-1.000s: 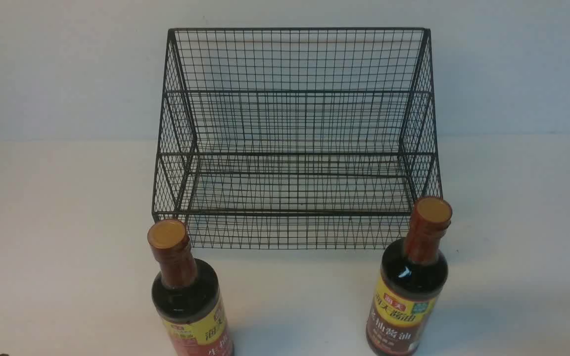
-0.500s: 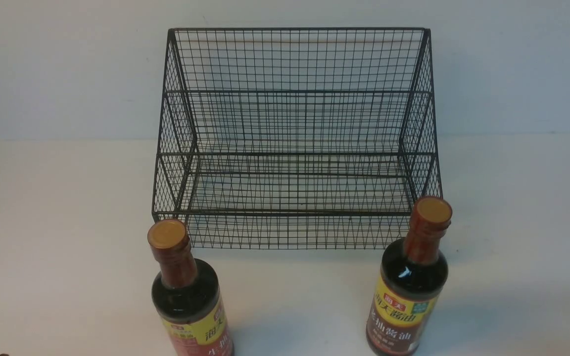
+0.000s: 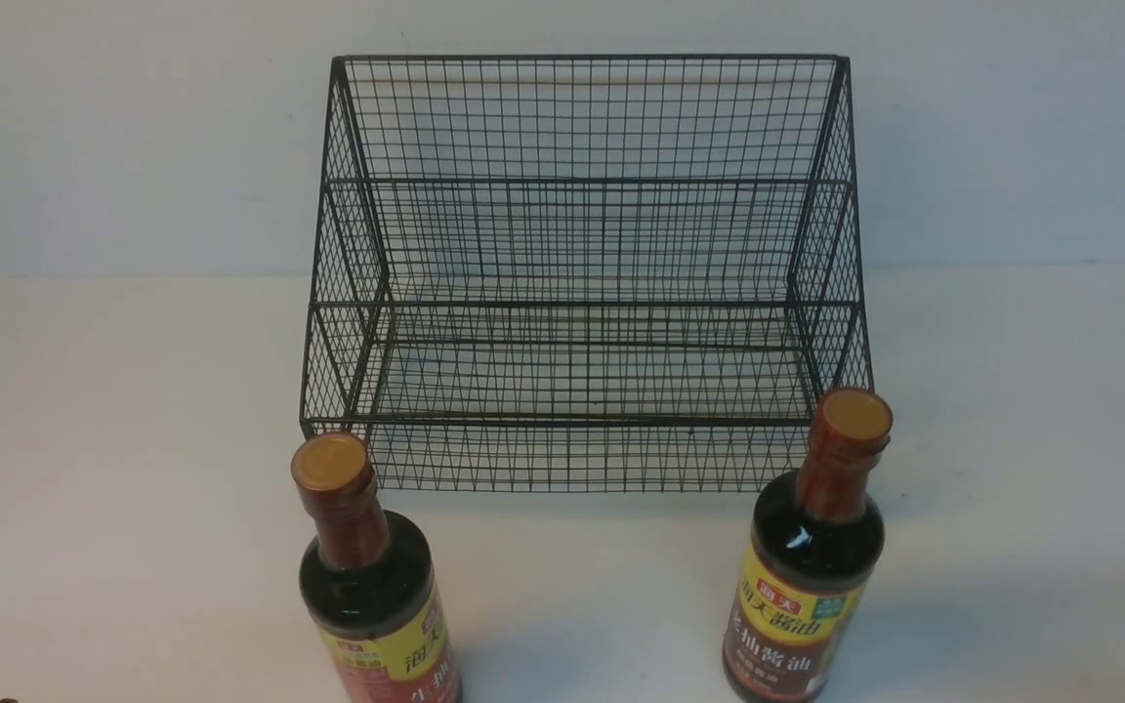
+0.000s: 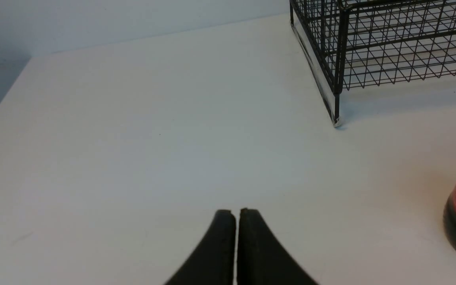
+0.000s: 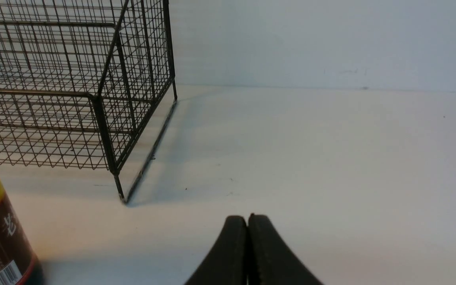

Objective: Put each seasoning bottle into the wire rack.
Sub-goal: Use the left arm to grab the condiment bottle closest to it

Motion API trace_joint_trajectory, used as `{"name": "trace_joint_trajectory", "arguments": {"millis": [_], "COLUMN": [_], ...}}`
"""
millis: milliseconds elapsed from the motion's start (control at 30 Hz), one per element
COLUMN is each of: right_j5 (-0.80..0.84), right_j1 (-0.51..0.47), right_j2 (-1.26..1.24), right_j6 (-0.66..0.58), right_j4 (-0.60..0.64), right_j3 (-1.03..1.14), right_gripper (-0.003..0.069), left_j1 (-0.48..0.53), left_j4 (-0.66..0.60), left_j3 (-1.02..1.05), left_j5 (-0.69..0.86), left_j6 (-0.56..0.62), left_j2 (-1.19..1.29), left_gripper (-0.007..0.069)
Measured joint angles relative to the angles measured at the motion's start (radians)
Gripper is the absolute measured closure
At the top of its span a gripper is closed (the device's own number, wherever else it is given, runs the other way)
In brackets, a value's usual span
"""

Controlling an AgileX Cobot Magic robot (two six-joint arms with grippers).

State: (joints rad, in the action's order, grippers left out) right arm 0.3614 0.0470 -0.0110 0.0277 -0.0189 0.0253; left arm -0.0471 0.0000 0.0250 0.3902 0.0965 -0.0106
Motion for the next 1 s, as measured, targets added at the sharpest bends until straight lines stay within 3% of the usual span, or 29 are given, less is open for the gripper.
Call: {"name": "trace_joint_trajectory", "arguments": {"millis": [500,633,700,733,767,833,1000], "right_j5": [0.000,0.000,0.000,0.000,0.000,0.000,0.000], "right_j1": [0.000,0.000,0.000,0.000,0.000,0.000,0.000], "right_j2": [0.000,0.000,0.000,0.000,0.000,0.000,0.000], "right_j6": [0.000,0.000,0.000,0.000,0.000,0.000,0.002], "right_j4": [0.000,0.000,0.000,0.000,0.000,0.000,0.019], "right_j3": [0.000,0.000,0.000,0.000,0.000,0.000,0.000], "right_gripper": [0.0673,0.0673,0.0673,0.0673,0.0673,0.0673,0.0673], "left_j1": [0.000,0.000,0.000,0.000,0.000,0.000,0.000], "left_j4": [-0.039,-0.361,-0.438,-0.610,-0.680,-0.832,-1.023], "left_j3": [0.000,0.003,0.003,0.004,0.004,0.004,-0.004], "left_j5": [-0.004,-0.038,-0.041,-0.054,-0.057,-0.067,-0.133], "left_j6": [-0.021,-0.185,-0.221,-0.290,-0.313,-0.342,-0.302], "left_j2": [0.000,0.000,0.000,0.000,0.000,0.000,0.000], "left_gripper": [0.0629,0.0629,0.0629,0.0629,0.0629,0.0629,0.0629]}}
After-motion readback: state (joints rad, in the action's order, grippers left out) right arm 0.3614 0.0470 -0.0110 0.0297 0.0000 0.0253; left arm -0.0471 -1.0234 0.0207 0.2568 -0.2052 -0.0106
